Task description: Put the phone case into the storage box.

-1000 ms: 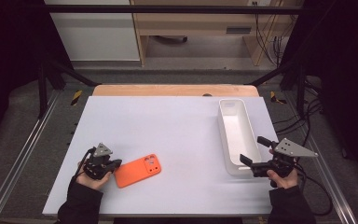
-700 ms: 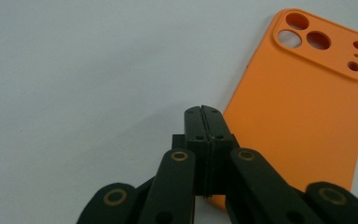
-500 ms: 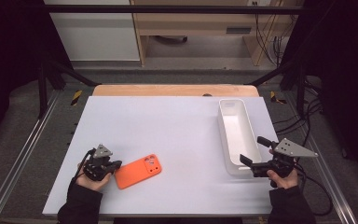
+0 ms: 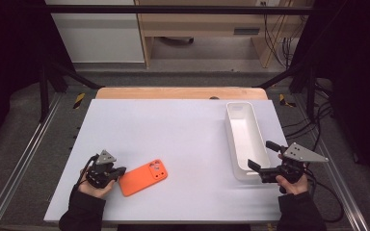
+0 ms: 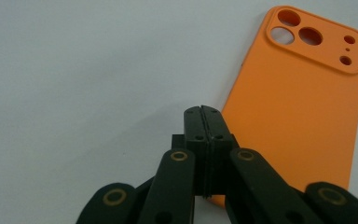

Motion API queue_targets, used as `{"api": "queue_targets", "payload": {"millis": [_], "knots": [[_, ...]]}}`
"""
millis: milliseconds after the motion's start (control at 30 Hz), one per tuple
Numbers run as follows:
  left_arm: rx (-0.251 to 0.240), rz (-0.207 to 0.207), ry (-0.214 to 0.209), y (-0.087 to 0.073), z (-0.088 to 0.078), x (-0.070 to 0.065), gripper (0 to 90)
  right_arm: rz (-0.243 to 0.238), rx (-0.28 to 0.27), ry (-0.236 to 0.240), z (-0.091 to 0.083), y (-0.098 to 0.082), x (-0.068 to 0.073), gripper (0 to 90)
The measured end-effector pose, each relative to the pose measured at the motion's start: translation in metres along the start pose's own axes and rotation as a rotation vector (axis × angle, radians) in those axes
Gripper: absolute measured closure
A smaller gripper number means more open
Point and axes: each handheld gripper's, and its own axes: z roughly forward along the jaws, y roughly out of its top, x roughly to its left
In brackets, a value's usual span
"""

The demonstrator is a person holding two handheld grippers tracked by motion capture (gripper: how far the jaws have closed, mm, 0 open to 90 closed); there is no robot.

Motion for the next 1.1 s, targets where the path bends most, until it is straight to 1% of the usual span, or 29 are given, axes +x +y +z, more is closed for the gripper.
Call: {"api": "queue_targets", "payload": {"millis": [133, 200, 267, 333, 367, 433, 467, 500, 533, 633, 667, 700, 733, 767, 800, 833, 900, 967, 1000, 1033, 1067, 1100], "knots": [[-0.006, -0.001, -0.002, 0.0, 0.001, 0.001, 90.0, -0.002, 0.003, -0.001, 0.0, 0.0, 0.0, 0.4], [-0.01, -0.001, 0.006, 0.001, 0.0, 0.002, 90.0, -0.002, 0.003, -0.003, 0.0, 0.0, 0.0, 0.5], [-0.031, -0.011, 0.005, 0.002, -0.003, 0.004, 90.0, -0.001, 0.002, -0.002, 0.0, 0.0, 0.0, 0.4], [-0.057, -0.01, 0.006, 0.004, -0.008, 0.005, 89.0, 0.002, 0.0, 0.001, 0.0, 0.0, 0.0, 0.4], [-0.071, -0.011, 0.006, 0.005, -0.01, 0.005, 86.7, 0.003, 0.001, -0.002, -0.001, 0.0, 0.0, 0.4], [-0.098, -0.006, 0.002, 0.007, -0.014, 0.006, 86.0, 0.001, 0.001, -0.003, -0.001, 0.0, 0.0, 0.4], [-0.11, -0.007, 0.001, 0.009, -0.016, 0.006, 82.8, -0.002, -0.002, -0.002, -0.001, 0.001, 0.0, 0.4], [-0.127, -0.01, -0.004, 0.01, -0.018, 0.007, 82.8, -0.002, -0.002, -0.002, -0.001, 0.001, 0.0, 0.4], [-0.147, -0.01, -0.006, 0.012, -0.021, 0.007, 76.6, -0.003, -0.003, -0.003, -0.001, 0.001, -0.001, 0.4], [-0.189, -0.021, -0.022, 0.015, -0.027, 0.009, 71.7, -0.002, -0.001, -0.003, -0.001, 0.001, 0.0, 0.4], [-0.199, -0.02, -0.024, 0.015, -0.029, 0.01, 63.4, -0.002, -0.001, -0.002, -0.001, 0.001, 0.0, 0.4], [-0.205, -0.019, -0.029, 0.017, -0.03, 0.01, 59.7, -0.003, -0.002, -0.002, -0.001, 0.001, 0.0, 0.4], [-0.216, -0.019, -0.034, 0.017, -0.03, 0.009, 59.7, -0.003, -0.002, -0.002, -0.001, 0.001, 0.0, 0.5], [-0.222, -0.013, -0.04, 0.019, -0.031, 0.009, 52.0, -0.003, -0.002, -0.002, -0.001, 0.001, 0.0, 0.4], [-0.221, -0.008, -0.046, 0.02, -0.032, 0.009, 47.2, -0.002, -0.003, -0.002, -0.001, 0.001, 0.0, 0.4], [-0.233, -0.005, -0.054, 0.022, -0.032, 0.008, 47.2, -0.002, -0.003, -0.002, -0.001, 0.001, 0.0, 0.4], [-0.244, 0.022, -0.065, 0.024, -0.033, 0.006, 39.8, -0.003, -0.002, -0.002, -0.001, 0.001, 0.0, 0.4], [-0.256, 0.04, -0.078, 0.026, -0.034, 0.003, 35.1, -0.003, 0.0, -0.004, -0.001, 0.001, 0.0, 0.4], [-0.257, 0.036, -0.092, 0.027, -0.034, 0.002, 33.8, -0.003, 0.001, -0.003, -0.001, 0.001, 0.0, 0.4], [-0.259, 0.042, -0.107, 0.029, -0.035, 0.001, 31.7, -0.004, 0.0, -0.003, -0.001, 0.001, 0.0, 0.4], [-0.265, 0.044, -0.114, 0.03, -0.036, 0.0, 28.8, -0.003, 0.0, -0.003, -0.001, 0.001, 0.0, 0.5], [-0.265, 0.053, -0.115, 0.031, -0.037, -0.001, 28.8, -0.003, 0.0, -0.003, -0.001, 0.001, 0.0, 0.5]]}}
